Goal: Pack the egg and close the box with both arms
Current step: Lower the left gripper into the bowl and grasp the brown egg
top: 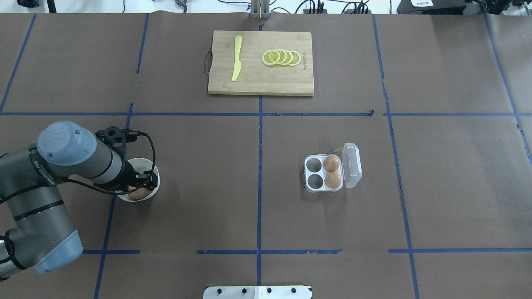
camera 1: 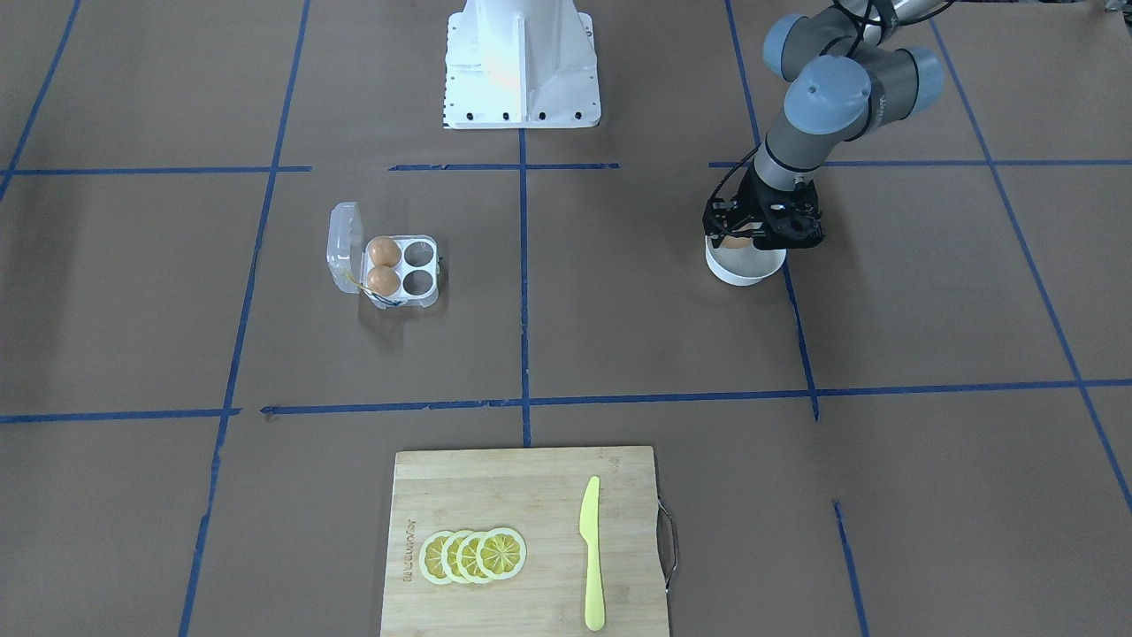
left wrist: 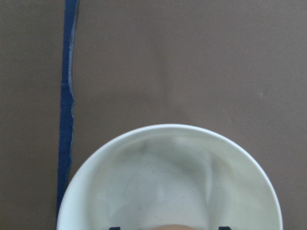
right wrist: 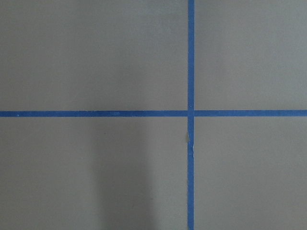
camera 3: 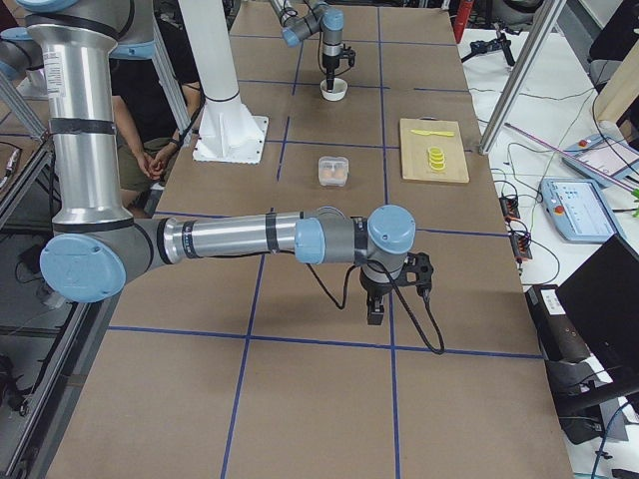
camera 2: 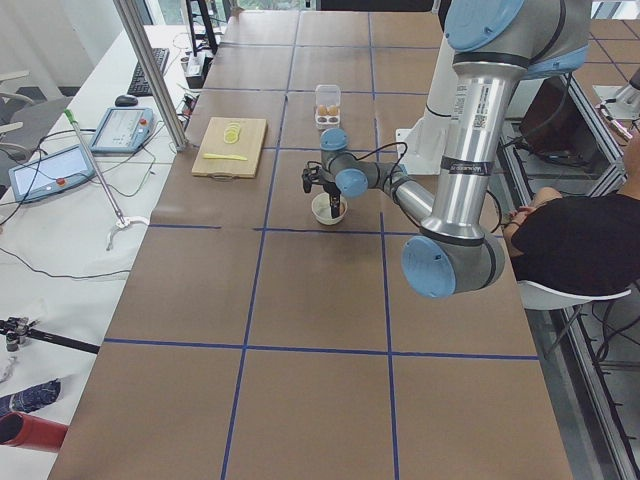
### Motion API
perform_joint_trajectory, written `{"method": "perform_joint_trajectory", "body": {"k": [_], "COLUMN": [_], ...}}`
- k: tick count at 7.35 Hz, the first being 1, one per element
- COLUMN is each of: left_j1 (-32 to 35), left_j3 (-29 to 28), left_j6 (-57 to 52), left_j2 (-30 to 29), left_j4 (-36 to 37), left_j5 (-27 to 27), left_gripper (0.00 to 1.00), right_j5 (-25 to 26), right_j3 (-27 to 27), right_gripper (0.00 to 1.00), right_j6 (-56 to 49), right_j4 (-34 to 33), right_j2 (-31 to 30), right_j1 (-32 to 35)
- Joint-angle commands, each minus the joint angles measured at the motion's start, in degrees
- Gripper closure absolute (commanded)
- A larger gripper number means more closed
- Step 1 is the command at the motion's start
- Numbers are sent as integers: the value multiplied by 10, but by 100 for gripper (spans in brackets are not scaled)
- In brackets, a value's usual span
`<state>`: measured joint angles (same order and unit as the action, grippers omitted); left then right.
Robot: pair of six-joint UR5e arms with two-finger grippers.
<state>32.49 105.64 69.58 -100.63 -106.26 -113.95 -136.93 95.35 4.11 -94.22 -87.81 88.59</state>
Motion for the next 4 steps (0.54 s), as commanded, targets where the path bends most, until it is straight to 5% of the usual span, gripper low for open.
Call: {"method": "perform_joint_trajectory", "body": {"k": [1, 3, 4], "left_j1": [0, -1, -3], "left_j3": [2, 1, -1], "left_j6": [0, 1, 19], "left_j2": [0, 0, 0], "left_j4": [0, 0, 0], "left_j5": [-1, -1, -2], "left_gripper": [25, 26, 40], "right_j5": [0, 0, 0], "right_j3": [0, 0, 0], "right_gripper": [0, 0, 0], "right_j6": [1, 0, 0], "right_j4": [0, 0, 0], "right_j2": [0, 0, 0], "right_j1": [0, 0, 0]}}
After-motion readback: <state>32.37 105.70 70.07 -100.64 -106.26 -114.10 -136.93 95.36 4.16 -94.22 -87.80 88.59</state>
